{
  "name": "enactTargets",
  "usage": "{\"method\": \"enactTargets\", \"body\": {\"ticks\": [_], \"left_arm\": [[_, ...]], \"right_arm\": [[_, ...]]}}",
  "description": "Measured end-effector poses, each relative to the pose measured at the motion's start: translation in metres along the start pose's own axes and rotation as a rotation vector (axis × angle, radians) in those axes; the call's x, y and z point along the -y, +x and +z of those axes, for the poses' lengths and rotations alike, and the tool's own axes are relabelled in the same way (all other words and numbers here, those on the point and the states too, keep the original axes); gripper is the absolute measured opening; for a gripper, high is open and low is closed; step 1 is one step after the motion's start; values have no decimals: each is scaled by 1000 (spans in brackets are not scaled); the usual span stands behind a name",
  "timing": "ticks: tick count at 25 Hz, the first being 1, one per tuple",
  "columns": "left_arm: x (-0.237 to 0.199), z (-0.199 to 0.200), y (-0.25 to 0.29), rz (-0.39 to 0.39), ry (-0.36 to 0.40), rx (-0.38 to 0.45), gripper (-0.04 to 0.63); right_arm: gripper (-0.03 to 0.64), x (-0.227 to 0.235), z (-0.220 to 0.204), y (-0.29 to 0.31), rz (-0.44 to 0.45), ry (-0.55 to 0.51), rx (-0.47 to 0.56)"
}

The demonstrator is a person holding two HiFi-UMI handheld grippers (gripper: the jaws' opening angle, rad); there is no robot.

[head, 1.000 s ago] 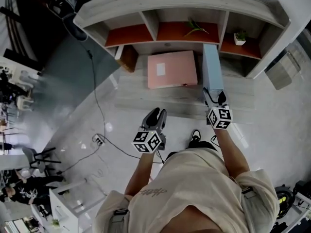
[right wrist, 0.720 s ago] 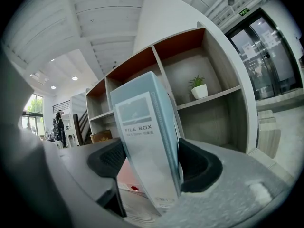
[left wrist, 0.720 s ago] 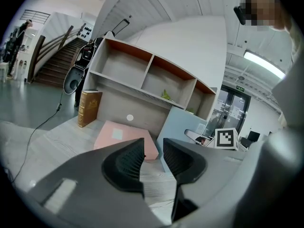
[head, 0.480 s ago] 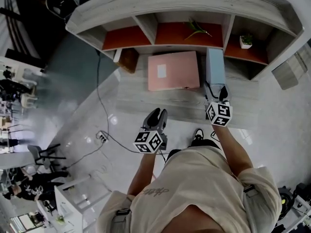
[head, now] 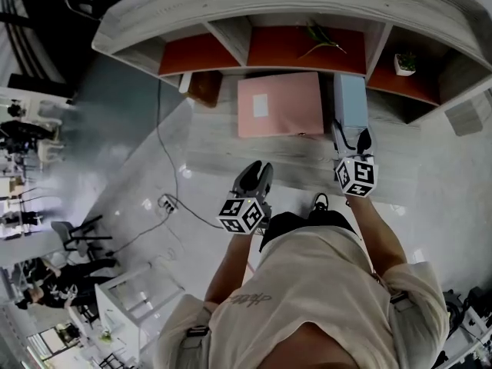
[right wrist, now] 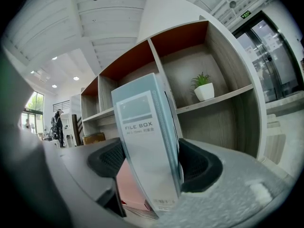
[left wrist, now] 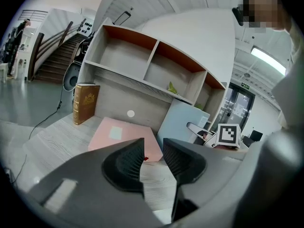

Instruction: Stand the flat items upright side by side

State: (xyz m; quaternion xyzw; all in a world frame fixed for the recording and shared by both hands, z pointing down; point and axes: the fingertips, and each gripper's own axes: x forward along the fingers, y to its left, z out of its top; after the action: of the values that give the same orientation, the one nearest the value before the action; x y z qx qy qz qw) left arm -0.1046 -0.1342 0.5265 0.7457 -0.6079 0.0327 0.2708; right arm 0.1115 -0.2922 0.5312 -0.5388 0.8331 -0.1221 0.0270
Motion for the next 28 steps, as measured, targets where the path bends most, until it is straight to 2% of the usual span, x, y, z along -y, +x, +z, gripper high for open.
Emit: {"method": "enactTargets", "body": {"ticks": [6,10,16,19,23,25,28], "left_arm": [[-14,6,15,-33,25,-16,140],[-28,10,23,-79,45,-29,140],[-65,38,27,-151,86,-38,140],[-87,52,29,-177,98,-30,140],[-121,56,29,-199,112,-65,140],[-133,57,29,-217,123,-83,140],[-147,55,30,-247,146,-107,140]], "right_arm": [[339,-1,-3,-1,-11,-74,-20],[348,3,-1,-3,-47,-52,-34],[351,1,8,-19,-195,-88,-36],[353,5,5,-30,-295,-64,-32],[352,-2,-6,-50,-404,-40,-26],[351,-11,-14,-58,-431,-44,-39],[351,-32,-32,-65,-436,-104,-76]]}}
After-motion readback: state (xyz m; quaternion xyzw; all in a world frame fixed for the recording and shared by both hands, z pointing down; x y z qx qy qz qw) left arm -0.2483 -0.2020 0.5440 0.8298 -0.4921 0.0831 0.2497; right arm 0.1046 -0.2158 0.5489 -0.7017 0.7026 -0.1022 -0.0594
